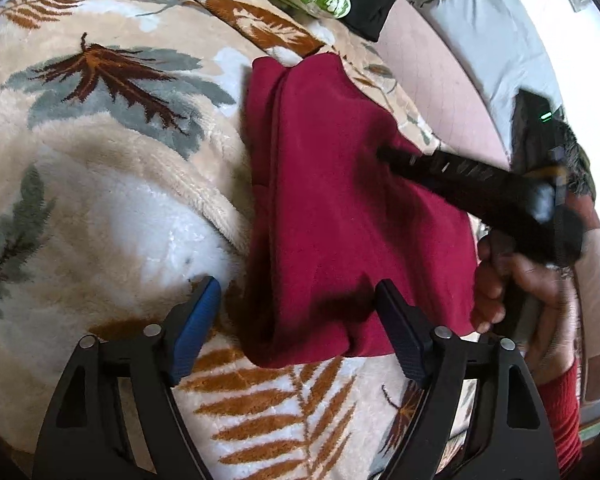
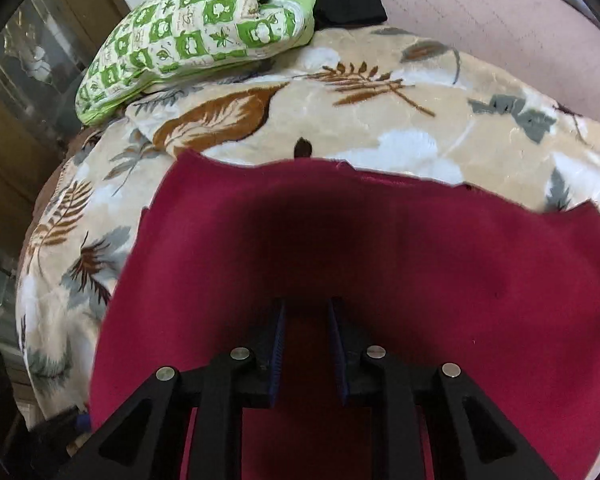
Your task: Fold small clothes
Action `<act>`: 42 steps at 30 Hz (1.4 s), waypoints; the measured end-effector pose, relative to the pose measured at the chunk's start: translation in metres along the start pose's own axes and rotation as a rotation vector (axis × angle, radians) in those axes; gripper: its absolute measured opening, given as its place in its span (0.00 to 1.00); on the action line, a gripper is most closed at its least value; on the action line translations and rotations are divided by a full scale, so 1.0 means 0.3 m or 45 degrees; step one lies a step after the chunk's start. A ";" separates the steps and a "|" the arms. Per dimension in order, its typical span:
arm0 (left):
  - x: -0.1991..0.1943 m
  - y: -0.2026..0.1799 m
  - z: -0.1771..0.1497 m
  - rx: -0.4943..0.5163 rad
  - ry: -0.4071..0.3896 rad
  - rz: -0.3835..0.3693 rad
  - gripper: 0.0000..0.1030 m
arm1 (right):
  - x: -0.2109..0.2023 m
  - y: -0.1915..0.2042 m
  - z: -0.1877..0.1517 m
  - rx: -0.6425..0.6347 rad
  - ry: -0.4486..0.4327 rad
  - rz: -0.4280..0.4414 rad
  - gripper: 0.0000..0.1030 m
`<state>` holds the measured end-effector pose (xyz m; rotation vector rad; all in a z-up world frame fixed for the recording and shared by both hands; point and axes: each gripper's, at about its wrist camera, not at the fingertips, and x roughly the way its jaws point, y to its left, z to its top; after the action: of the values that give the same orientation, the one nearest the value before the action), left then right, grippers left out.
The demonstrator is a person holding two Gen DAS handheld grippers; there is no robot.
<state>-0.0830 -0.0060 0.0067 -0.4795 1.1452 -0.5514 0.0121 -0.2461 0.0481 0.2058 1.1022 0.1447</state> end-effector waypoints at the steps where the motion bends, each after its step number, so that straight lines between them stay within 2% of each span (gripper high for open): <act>1: 0.001 0.002 -0.001 -0.005 -0.009 -0.008 0.79 | -0.022 0.020 0.009 -0.006 -0.026 0.030 0.32; 2: 0.001 0.003 -0.003 -0.009 -0.018 -0.016 0.80 | -0.042 0.051 0.018 -0.017 -0.053 0.051 0.49; 4: -0.002 0.001 -0.009 0.002 -0.029 -0.021 0.80 | -0.047 0.121 0.037 -0.059 -0.074 0.052 0.71; 7: -0.003 0.001 -0.010 0.019 -0.027 -0.034 0.80 | 0.018 0.238 0.067 -0.160 0.001 0.068 0.71; 10: -0.016 0.019 -0.019 0.012 -0.022 -0.060 0.80 | 0.113 0.341 0.079 -0.295 0.106 0.003 0.72; 12: -0.017 0.024 -0.018 0.007 -0.023 -0.070 0.80 | 0.198 0.392 0.070 -0.390 0.223 -0.090 0.75; 14: -0.012 0.026 -0.012 0.009 -0.024 -0.069 0.80 | 0.237 0.403 0.056 -0.429 0.261 -0.141 0.79; 16: -0.007 0.020 -0.008 0.017 -0.023 -0.060 0.80 | 0.260 0.420 0.035 -0.468 0.221 -0.186 0.82; 18: -0.005 0.012 -0.003 0.025 -0.015 -0.054 0.80 | 0.249 0.419 0.021 -0.494 0.148 -0.228 0.72; 19: -0.007 0.011 0.000 0.031 -0.008 -0.055 0.80 | 0.232 0.404 0.017 -0.487 0.119 -0.232 0.58; 21: -0.007 0.012 0.018 0.020 0.013 -0.069 0.80 | 0.176 0.342 0.022 -0.407 0.080 -0.126 0.38; 22: -0.005 0.012 0.032 0.006 0.016 -0.081 0.80 | 0.141 0.299 0.027 -0.345 0.068 -0.053 0.23; 26: 0.005 -0.022 0.060 0.041 0.021 -0.080 0.80 | 0.042 0.210 0.045 -0.169 -0.009 0.160 0.16; 30: 0.028 -0.087 0.071 0.135 0.046 -0.048 0.79 | -0.018 0.173 0.046 -0.089 -0.056 0.255 0.15; 32: 0.024 -0.127 0.069 0.194 0.052 -0.041 0.54 | -0.046 0.164 0.046 -0.085 -0.082 0.270 0.15; 34: 0.011 -0.187 0.066 0.273 0.059 -0.033 0.50 | -0.096 0.141 0.039 -0.081 -0.114 0.286 0.14; 37: -0.009 -0.294 0.066 0.388 0.052 -0.053 0.35 | -0.193 0.077 0.029 -0.070 -0.173 0.293 0.13; 42: -0.003 -0.543 0.052 0.550 0.054 -0.149 0.32 | -0.377 -0.103 0.013 0.001 -0.282 0.280 0.12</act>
<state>-0.0949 -0.1300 0.1130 -0.1621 1.0055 -0.8900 -0.0342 -0.3010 0.1407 0.3355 0.8574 0.3105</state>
